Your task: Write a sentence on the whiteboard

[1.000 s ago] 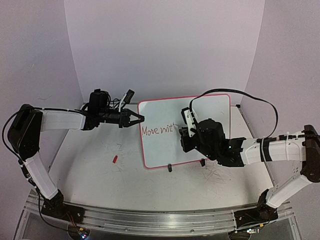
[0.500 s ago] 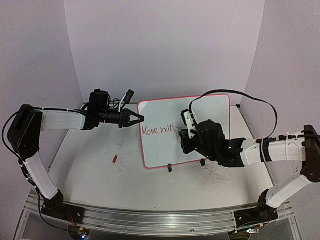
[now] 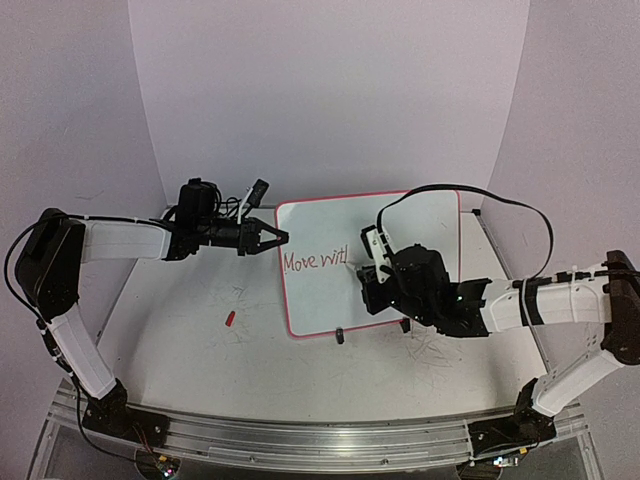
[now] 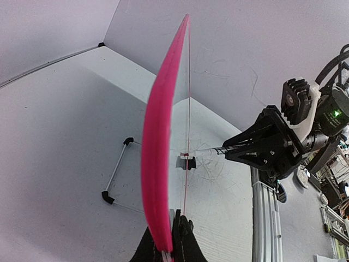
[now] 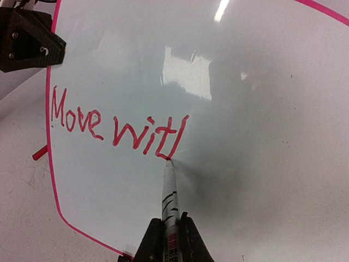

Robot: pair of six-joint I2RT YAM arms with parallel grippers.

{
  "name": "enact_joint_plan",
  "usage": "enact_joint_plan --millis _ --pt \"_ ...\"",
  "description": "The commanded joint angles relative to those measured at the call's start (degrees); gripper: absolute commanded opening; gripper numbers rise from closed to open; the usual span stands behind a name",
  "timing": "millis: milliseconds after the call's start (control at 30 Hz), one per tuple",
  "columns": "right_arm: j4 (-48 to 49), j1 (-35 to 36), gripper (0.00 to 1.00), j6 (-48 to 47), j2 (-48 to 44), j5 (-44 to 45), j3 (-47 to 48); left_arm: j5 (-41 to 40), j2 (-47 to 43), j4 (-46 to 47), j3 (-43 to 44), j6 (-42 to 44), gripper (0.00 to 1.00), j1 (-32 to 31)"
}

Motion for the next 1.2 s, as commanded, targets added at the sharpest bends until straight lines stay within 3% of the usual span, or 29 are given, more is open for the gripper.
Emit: enact_joint_plan --millis 0,1167 --pt "-1.2 0.1 0.00 0.9 -0.7 0.8 -0.6 -2.4 -1.6 -0.5 -0.1 6.2 0.00 -0.4" --pt "2.3 -0.5 0.00 -0.8 0.8 5.6 3.4 -2.1 -1.8 -0.8 0.0 6.2 0.00 -0.5"
